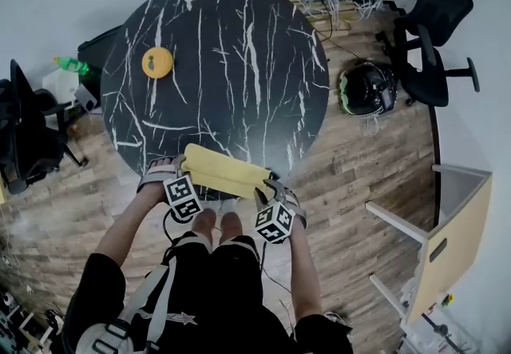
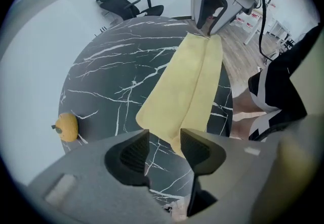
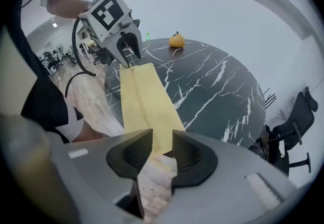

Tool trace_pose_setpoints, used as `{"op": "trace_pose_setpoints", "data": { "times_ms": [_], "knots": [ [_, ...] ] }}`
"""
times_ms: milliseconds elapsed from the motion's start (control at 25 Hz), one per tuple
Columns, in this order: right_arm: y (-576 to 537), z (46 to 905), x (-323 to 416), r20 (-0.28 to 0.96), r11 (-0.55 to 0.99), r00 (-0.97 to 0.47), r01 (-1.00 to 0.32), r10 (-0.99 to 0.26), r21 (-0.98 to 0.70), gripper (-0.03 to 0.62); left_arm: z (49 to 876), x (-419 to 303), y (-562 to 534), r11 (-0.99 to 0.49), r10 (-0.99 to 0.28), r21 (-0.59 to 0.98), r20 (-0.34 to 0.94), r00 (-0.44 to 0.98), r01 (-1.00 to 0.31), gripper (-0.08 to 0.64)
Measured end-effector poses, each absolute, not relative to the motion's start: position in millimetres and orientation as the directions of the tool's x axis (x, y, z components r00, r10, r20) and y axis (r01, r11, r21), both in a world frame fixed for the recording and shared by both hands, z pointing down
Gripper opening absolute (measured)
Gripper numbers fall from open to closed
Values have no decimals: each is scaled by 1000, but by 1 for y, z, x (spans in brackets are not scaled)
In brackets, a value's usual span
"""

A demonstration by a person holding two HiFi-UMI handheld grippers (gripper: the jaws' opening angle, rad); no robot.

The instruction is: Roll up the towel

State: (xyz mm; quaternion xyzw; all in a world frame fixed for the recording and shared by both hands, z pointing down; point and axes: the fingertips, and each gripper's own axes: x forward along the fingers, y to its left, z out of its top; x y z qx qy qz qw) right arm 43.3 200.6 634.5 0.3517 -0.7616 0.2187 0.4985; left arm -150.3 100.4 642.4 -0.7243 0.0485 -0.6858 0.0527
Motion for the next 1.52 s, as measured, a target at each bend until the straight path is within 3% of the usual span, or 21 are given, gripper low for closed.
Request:
{"op": "trace_pose_setpoints", "data": {
  "times_ms": [400, 1120, 1360, 1520],
  "knots": [
    [224, 621, 17, 897, 690, -277, -722, -344, 41, 127, 623, -159, 122, -987, -161, -160, 982, 94, -16, 207],
    [244, 661, 7, 915, 731, -238, -678, -327, 84, 147, 659, -150, 161, -993, -120, -121, 986, 119, 2, 196],
    [237, 666, 10, 908, 739, -184, -651, -375, 174, 144, 660, -149, 148, -976, -206, -213, 972, 113, 49, 113],
    [232, 666, 12, 903, 741, -156, -635, -401, 219, 108, 660, -149, 145, -965, -241, -251, 964, 116, 79, 80]
  ]
}}
